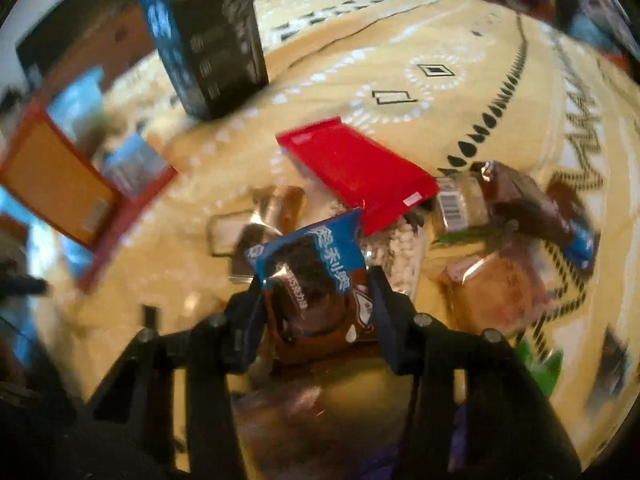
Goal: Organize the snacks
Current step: 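Grasp the blue Oreo-style packet with the right tool while the left tool grasps the red-white candy packet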
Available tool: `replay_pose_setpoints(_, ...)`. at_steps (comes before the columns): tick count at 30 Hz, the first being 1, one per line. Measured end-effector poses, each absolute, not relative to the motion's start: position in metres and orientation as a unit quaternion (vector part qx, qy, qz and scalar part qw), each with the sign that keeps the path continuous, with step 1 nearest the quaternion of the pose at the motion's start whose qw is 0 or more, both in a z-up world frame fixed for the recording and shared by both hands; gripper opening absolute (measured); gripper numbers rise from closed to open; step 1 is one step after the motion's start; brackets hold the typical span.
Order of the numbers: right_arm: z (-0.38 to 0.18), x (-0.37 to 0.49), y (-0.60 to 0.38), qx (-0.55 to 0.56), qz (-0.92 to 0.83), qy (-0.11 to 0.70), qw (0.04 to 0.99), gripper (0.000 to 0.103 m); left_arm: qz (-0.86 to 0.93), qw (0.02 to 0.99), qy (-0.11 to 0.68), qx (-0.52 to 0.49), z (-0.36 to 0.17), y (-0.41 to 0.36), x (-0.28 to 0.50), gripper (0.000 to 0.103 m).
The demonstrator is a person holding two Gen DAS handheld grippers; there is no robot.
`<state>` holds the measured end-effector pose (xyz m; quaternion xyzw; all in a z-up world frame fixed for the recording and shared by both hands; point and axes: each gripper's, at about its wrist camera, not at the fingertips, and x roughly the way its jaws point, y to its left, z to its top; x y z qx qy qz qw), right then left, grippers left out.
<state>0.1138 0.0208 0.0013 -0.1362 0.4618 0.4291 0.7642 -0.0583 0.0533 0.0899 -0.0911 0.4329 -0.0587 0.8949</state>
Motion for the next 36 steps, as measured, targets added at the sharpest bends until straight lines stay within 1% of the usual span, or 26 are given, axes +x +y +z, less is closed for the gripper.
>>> replay_pose_setpoints(5, 0.042, 0.076, -0.017, -0.103, 0.425, 0.415, 0.798, 0.048, -0.068, 0.896, 0.431, -0.084, 0.094, 0.042, -0.059, 0.090)
replay_pose_setpoints(8, 0.073, 0.048, -0.082, -0.043, 0.363, 0.386, 0.847, 0.048, -0.087, 0.893, 0.434, -0.077, 0.093, 0.026, -0.057, 0.090)
replay_pose_setpoints(10, 0.080, 0.037, -0.130, -0.006, 0.300, 0.385, 0.873, 0.049, -0.113, 0.889, 0.438, -0.066, 0.091, 0.009, -0.054, 0.090)
replay_pose_setpoints(12, 0.079, 0.022, -0.180, 0.038, 0.246, 0.392, 0.886, 0.049, -0.154, 0.880, 0.447, -0.049, 0.086, -0.016, -0.047, 0.090)
replay_pose_setpoints(15, 0.069, 0.001, -0.225, 0.083, 0.205, 0.404, 0.888, 0.049, -0.216, 0.860, 0.460, -0.041, 0.075, -0.054, -0.031, 0.091)
replay_pose_setpoints(17, 0.062, -0.011, -0.241, 0.100, 0.197, 0.409, 0.885, 0.049, -0.237, 0.847, 0.473, -0.052, 0.063, -0.076, -0.012, 0.095)
replay_pose_setpoints(19, 0.055, -0.018, -0.249, 0.107, 0.195, 0.415, 0.882, 0.049, -0.223, 0.824, 0.513, -0.089, 0.045, -0.091, 0.010, 0.095)
replay_pose_setpoints(22, 0.047, -0.021, -0.253, 0.115, 0.202, 0.419, 0.878, 0.049, -0.225, 0.798, 0.536, -0.155, 0.032, -0.104, 0.027, 0.095)
replay_pose_setpoints(23, 0.045, -0.018, -0.251, 0.118, 0.204, 0.419, 0.877, 0.049, -0.224, 0.793, 0.542, -0.165, 0.031, -0.113, 0.030, 0.090)
replay_pose_setpoints(24, 0.044, -0.020, -0.253, 0.122, 0.207, 0.417, 0.876, 0.049, -0.234, 0.791, 0.542, -0.161, 0.033, -0.121, 0.031, 0.083)
replay_pose_setpoints(25, 0.044, -0.020, -0.253, 0.124, 0.210, 0.416, 0.876, 0.049, -0.261, 0.795, 0.526, -0.149, 0.042, -0.134, 0.029, 0.069)
replay_pose_setpoints(28, 0.041, -0.021, -0.256, 0.133, 0.218, 0.414, 0.874, 0.049, -0.304, 0.802, 0.489, -0.155, 0.062, -0.155, 0.026, 0.068)
replay_pose_setpoints(30, 0.039, -0.020, -0.257, 0.137, 0.221, 0.412, 0.873, 0.049, -0.320, 0.802, 0.479, -0.159, 0.065, -0.170, 0.034, 0.067)
replay_pose_setpoints(31, 0.038, -0.021, -0.257, 0.140, 0.214, 0.412, 0.875, 0.049, -0.322, 0.798, 0.483, -0.164, 0.062, -0.175, 0.039, 0.070)
replay_pose_setpoints(33, 0.035, -0.019, -0.268, 0.159, 0.201, 0.411, 0.875, 0.049, -0.312, 0.792, 0.498, -0.169, 0.050, -0.179, 0.048, 0.071)
replay_pose_setpoints(36, 0.035, -0.020, -0.278, 0.174, 0.198, 0.405, 0.875, 0.049, -0.280, 0.776, 0.539, -0.169, 0.025, -0.170, 0.054, 0.067)
